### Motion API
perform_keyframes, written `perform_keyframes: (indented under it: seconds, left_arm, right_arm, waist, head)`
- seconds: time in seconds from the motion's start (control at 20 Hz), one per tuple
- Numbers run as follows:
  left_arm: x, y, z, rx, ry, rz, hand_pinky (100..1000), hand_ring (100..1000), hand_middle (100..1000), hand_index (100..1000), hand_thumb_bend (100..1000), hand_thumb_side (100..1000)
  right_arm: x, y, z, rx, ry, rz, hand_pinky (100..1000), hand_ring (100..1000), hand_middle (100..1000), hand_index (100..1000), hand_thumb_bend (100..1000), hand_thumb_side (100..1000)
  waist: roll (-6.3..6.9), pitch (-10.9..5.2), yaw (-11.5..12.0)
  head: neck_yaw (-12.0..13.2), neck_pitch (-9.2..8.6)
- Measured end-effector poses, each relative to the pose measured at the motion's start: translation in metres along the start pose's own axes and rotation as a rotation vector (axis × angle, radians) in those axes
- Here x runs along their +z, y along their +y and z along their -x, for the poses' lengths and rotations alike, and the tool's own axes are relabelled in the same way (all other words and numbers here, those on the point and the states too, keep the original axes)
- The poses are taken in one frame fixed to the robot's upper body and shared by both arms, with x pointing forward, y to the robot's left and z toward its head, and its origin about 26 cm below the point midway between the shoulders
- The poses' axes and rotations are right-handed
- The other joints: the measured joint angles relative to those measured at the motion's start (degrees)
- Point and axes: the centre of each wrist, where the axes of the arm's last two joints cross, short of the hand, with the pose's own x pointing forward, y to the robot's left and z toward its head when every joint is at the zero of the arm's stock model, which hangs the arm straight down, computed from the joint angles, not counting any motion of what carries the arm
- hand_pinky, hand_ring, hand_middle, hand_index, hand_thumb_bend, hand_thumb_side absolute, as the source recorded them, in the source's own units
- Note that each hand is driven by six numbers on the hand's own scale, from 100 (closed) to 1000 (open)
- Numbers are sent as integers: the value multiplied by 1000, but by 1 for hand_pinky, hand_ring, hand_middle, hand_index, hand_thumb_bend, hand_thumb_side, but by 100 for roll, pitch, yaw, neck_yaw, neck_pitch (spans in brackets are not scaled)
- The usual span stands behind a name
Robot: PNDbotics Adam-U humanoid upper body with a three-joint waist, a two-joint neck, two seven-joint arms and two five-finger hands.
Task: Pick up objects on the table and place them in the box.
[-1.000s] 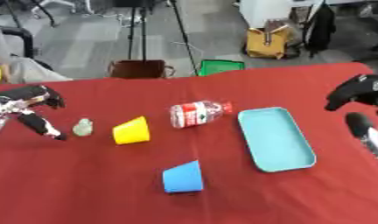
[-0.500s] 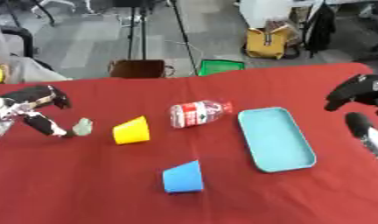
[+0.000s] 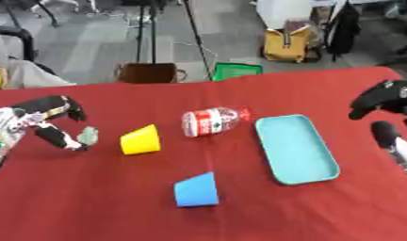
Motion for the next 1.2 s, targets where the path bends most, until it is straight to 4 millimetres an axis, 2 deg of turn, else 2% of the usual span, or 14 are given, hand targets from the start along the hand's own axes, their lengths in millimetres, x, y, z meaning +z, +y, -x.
perform_keyframes:
  seconds: [0.3, 0.65, 1.05, 1.2]
  left_arm:
    - [0, 0, -1, -41, 20, 13, 730, 684, 555, 697, 747, 344]
    - [0, -1, 0, -71, 40, -2, 720, 676, 550, 692, 726, 347]
    - [-2, -5, -1, -37, 28, -21, 699, 672, 551, 693, 661, 362]
    - [-2, -6, -1, -21, 25, -12, 700, 672, 550, 691, 687, 348]
  right_arm:
    - [0, 0, 0, 0, 0, 0, 601, 614, 640, 736, 212, 457]
    - [0, 0, 0, -2, 1, -2, 602, 614, 640, 736, 211, 459]
    - [0, 0, 0, -2, 0, -1, 602, 613, 640, 736, 211, 459]
    - [-1, 0, 0, -2, 0, -1, 602, 613, 641, 736, 214, 458]
  waist:
    - [0, 0, -3]
    - [-1, 0, -4]
    - [-8, 31, -44]
    - [-12, 44, -62]
  head:
    - [0, 0]
    - [0, 0]
    - [1, -5]
    - [9, -7]
